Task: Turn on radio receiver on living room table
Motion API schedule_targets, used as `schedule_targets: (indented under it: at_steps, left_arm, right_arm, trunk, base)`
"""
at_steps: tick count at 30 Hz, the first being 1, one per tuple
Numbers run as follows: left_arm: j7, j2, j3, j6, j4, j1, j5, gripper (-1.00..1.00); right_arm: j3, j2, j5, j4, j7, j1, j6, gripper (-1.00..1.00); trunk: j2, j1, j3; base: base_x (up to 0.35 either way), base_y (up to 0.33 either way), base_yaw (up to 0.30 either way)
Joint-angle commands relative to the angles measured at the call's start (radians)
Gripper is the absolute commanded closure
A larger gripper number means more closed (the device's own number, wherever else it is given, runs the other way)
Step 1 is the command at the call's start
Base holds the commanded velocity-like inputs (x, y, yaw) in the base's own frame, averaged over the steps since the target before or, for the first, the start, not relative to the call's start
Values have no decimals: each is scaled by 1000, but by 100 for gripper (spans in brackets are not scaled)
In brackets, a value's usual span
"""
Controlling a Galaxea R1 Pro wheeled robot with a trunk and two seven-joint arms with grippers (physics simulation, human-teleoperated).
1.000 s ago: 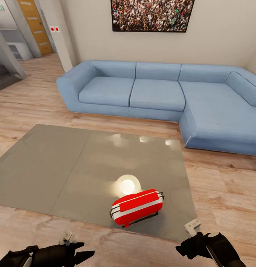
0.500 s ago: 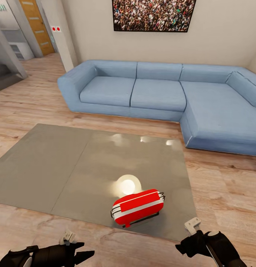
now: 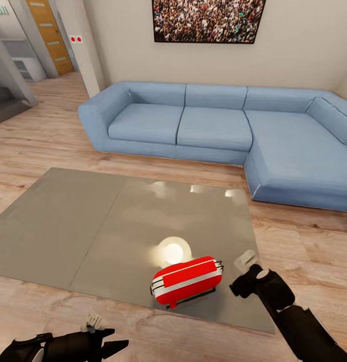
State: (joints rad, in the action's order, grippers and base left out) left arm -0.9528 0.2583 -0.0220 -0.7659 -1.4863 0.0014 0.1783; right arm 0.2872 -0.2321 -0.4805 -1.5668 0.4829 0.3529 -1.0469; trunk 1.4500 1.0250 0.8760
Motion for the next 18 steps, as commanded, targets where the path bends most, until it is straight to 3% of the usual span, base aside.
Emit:
schedule_targets:
  at_steps: [1,4,7,13,18]
  left_arm:
    - [0,-5,1,0,0,0,0,-100]
    - [0,-19,2,0,0,0,-3,-100]
    - [0,-23,3,0,0,0,-5,-100]
    - [0,-25,4,0,0,0,-5,-100]
    - [0,-26,4,0,0,0,-5,-100]
  right_arm:
    - [51,1,1,2,14,79,0,-100]
    - [96,2,3,5,56,183,0,-100]
    - [115,4,3,8,110,248,0,-100]
    - [125,2,1,9,214,322,0,-100]
    - [136,0,-1,8,266,340,0,-100]
  trunk:
    - [0,0,0]
    - [0,0,0]
    - [0,0,0]
    - [0,0,0]
    - [0,0,0]
  base:
    - [0,0,0]
    - [0,0,0]
    - [0,0,0]
    - [0,0,0]
    - [0,0,0]
